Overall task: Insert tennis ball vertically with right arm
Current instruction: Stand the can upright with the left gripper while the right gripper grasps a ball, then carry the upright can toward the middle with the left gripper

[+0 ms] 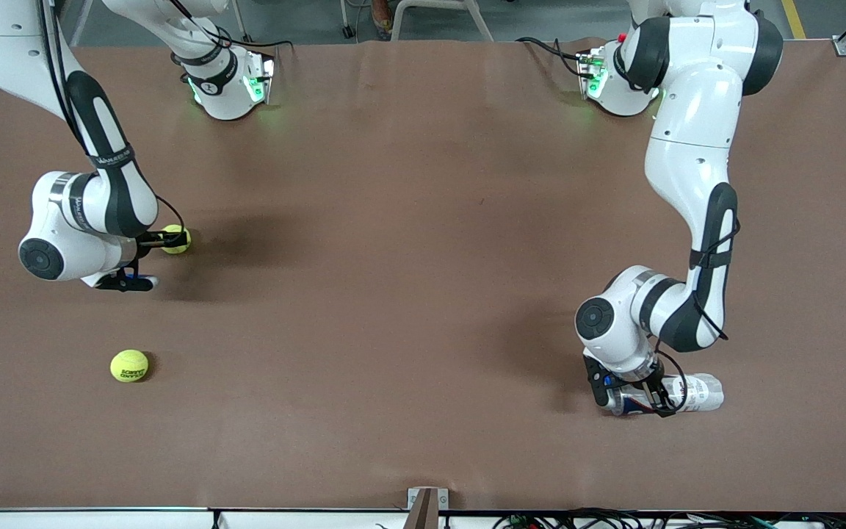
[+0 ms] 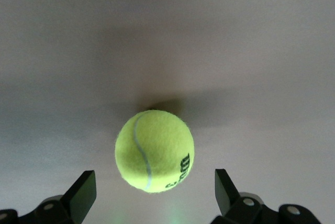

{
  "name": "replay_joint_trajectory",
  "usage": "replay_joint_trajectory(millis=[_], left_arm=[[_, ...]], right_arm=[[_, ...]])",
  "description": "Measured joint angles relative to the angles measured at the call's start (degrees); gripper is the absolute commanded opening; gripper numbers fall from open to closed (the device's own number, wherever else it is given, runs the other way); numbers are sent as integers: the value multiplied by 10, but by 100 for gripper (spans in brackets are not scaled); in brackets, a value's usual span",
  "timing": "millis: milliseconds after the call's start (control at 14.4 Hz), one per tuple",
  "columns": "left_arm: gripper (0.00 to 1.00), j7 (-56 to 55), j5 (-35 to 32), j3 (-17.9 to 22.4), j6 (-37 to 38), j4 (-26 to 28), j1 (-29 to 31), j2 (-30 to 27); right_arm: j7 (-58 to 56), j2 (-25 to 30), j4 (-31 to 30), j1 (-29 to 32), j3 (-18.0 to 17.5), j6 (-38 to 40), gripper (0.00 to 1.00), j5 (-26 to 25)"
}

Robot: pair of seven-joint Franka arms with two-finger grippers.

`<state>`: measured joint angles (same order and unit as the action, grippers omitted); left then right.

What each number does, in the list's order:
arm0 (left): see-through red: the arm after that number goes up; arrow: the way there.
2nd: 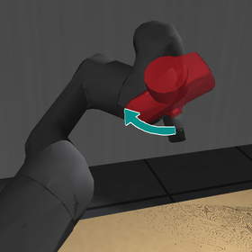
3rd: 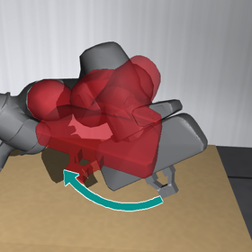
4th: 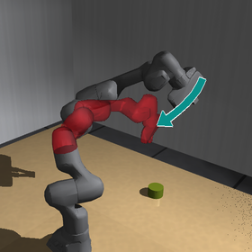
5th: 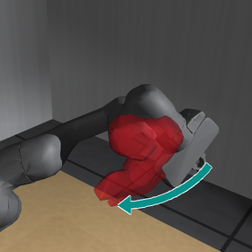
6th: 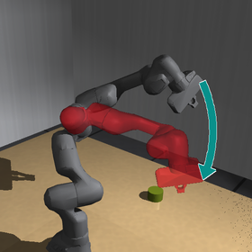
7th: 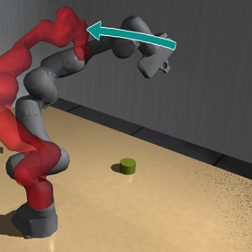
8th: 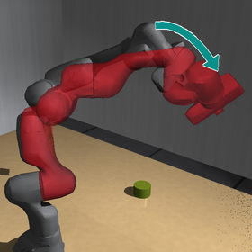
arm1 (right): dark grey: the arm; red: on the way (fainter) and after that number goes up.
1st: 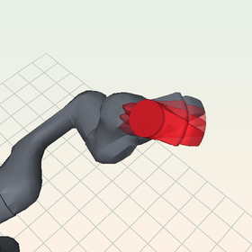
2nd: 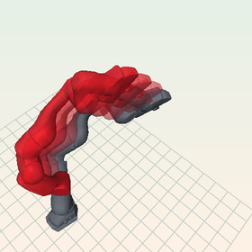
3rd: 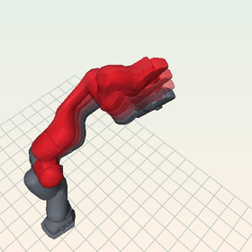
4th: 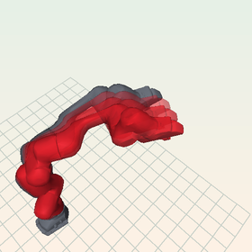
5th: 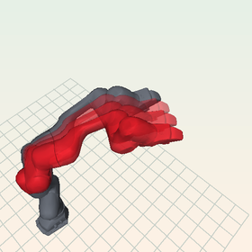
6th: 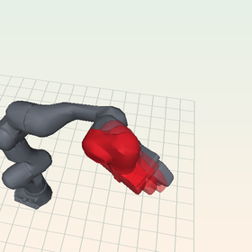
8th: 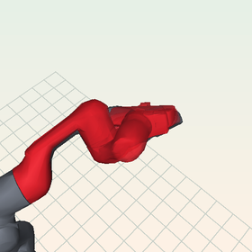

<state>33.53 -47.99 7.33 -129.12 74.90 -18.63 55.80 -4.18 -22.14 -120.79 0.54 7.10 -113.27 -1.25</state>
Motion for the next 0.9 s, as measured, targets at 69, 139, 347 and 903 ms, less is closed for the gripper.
replay_joint_trajectory(millis=[69,139,347,903], left_arm=[[68,0,0,0,-2,-1,1,0],[68,0,5,0,-4,-2,2,-1],[67,24,60,-8,-4,-7,6,-10],[61,128,279,-112,146,-9,6,-131]], right_arm=[[0,-3,0,0,0,-2,100,0],[0,-6,0,0,0,-3,100,0],[0,-14,0,0,0,-4,100,0],[0,-27,0,3,1,-8,75,0]])
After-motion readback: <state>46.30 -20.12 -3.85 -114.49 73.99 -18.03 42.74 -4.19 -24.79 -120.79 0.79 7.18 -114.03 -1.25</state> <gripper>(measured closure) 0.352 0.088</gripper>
